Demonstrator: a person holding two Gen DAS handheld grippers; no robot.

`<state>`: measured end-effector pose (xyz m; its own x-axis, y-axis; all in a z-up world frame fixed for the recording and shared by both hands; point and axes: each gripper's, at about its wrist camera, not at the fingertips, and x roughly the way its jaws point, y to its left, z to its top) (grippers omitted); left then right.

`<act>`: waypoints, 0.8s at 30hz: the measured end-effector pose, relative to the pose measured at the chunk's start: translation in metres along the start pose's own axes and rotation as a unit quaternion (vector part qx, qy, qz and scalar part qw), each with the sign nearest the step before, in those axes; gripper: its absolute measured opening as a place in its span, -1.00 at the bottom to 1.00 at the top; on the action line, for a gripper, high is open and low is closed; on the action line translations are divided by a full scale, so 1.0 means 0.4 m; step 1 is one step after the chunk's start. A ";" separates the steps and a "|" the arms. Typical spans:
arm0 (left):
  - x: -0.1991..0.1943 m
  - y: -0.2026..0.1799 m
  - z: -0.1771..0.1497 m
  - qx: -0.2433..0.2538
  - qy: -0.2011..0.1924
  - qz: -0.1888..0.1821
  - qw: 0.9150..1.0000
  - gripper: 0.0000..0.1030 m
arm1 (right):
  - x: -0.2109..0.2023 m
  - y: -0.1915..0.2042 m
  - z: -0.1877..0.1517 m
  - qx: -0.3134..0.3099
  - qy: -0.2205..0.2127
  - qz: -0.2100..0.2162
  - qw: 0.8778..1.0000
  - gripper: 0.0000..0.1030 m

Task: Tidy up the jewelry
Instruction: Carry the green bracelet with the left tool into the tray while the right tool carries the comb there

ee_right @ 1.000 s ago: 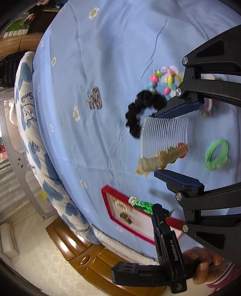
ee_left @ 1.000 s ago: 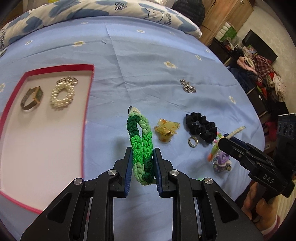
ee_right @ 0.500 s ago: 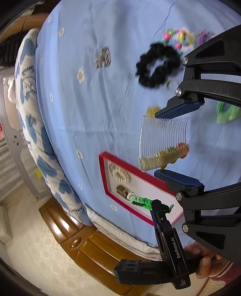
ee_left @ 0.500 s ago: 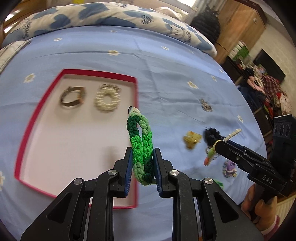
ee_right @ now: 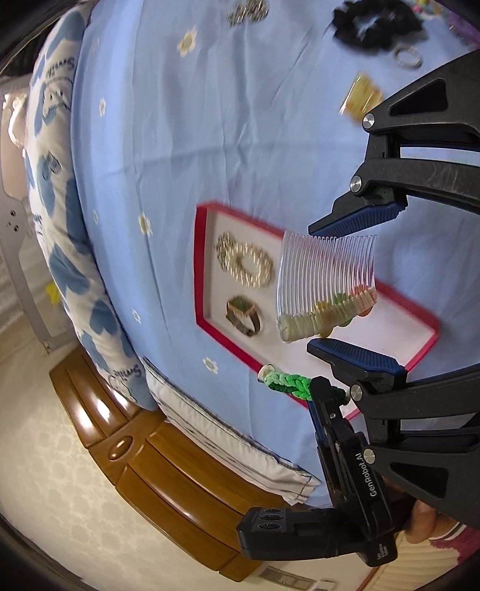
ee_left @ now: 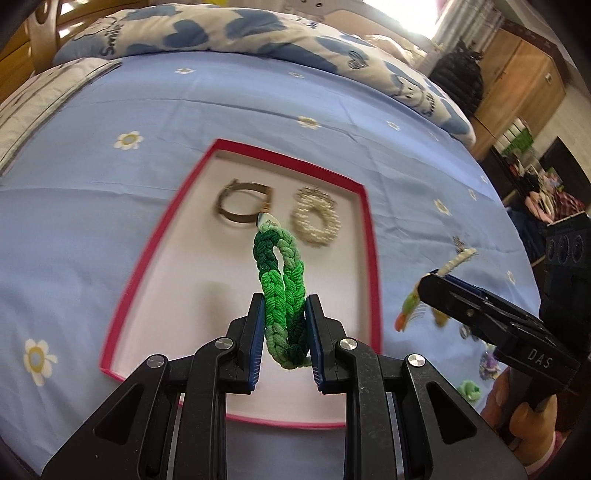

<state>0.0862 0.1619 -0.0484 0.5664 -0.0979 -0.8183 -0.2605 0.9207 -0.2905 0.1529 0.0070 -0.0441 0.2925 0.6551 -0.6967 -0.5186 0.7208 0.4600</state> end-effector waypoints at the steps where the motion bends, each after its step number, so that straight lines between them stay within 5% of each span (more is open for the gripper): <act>1: 0.003 0.012 0.004 -0.004 0.000 0.002 1.000 -0.62 | 0.011 0.005 0.003 -0.001 0.003 0.001 1.000 0.10; 10: 0.049 0.066 0.043 -0.011 0.006 0.015 1.000 -0.62 | 0.147 0.042 0.038 -0.011 0.044 0.011 0.999 0.10; 24: 0.122 0.100 0.075 -0.006 0.022 0.039 0.999 -0.62 | 0.259 0.015 0.061 -0.016 0.082 -0.032 0.996 0.10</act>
<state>0.1268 0.2051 -0.0850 0.5092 -0.0418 -0.8596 -0.3121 0.9219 -0.2297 0.1995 0.0846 -0.1000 0.1910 0.5604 -0.8059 -0.5294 0.7502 0.3962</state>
